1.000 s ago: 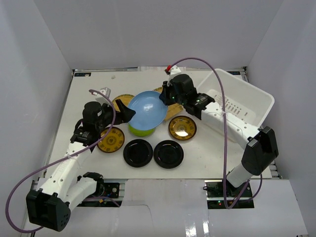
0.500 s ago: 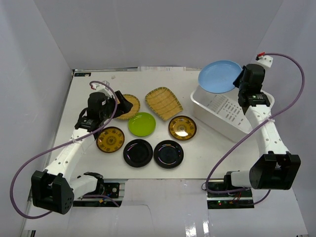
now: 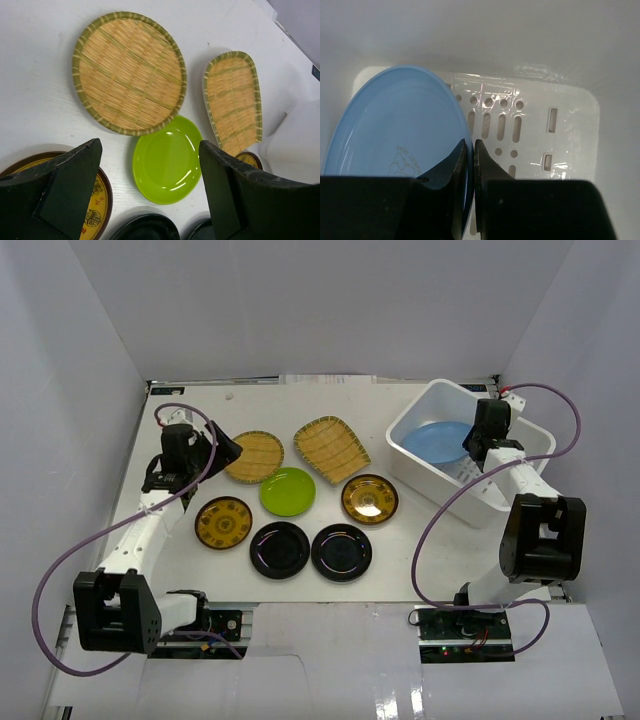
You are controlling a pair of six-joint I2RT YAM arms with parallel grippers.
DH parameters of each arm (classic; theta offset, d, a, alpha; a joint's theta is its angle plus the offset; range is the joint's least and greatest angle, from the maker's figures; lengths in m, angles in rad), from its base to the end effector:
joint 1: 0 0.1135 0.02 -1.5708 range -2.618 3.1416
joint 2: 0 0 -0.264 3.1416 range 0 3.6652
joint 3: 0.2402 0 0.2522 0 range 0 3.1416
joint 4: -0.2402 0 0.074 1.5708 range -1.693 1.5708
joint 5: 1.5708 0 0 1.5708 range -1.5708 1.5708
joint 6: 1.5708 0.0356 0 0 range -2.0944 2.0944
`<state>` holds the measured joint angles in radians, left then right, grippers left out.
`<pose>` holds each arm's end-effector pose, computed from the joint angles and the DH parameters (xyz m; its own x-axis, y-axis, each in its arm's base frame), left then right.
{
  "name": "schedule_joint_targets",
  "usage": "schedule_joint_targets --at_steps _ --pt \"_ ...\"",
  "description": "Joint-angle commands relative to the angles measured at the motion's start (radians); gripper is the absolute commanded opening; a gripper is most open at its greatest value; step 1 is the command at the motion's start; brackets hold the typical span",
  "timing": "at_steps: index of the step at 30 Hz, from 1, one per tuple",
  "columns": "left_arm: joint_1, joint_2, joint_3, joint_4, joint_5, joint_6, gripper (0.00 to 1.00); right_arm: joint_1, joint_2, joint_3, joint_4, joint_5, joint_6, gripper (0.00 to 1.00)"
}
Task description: Place the plates into the plastic bin on the countertop
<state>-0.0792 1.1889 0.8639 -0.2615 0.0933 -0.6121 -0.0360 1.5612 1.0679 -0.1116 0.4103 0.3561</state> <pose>0.2630 -0.0242 0.2765 -0.5413 -0.5309 -0.6520 -0.1892 0.8325 -0.5208 0.3486 -0.0268 0.2537 -0.4068 0.3346 -0.8500 0.5364 0.8407 0.0742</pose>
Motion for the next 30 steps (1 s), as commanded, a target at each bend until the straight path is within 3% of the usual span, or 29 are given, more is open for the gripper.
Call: schedule_joint_targets --at_steps 1,3,6,16,24,30 --pt "0.047 0.040 0.007 0.010 0.042 -0.029 0.88 0.002 0.005 -0.023 0.099 -0.036 0.030 0.08" --pt "0.071 0.060 0.009 0.018 0.048 -0.037 0.88 0.002 0.010 -0.034 0.099 -0.068 0.035 0.10" --pt "0.088 0.110 0.023 0.022 0.039 -0.046 0.88 0.002 0.007 -0.036 0.099 -0.100 0.037 0.21" --pt "0.151 0.305 0.116 0.022 -0.041 -0.035 0.84 0.002 -0.021 0.001 0.116 -0.195 -0.009 0.80" --pt "0.188 0.531 0.221 0.033 0.078 -0.006 0.73 0.030 -0.191 0.034 0.125 -0.370 -0.048 0.84" --pt "0.190 0.627 0.251 0.085 0.174 -0.018 0.67 0.212 -0.266 -0.019 0.147 -0.484 -0.071 0.84"
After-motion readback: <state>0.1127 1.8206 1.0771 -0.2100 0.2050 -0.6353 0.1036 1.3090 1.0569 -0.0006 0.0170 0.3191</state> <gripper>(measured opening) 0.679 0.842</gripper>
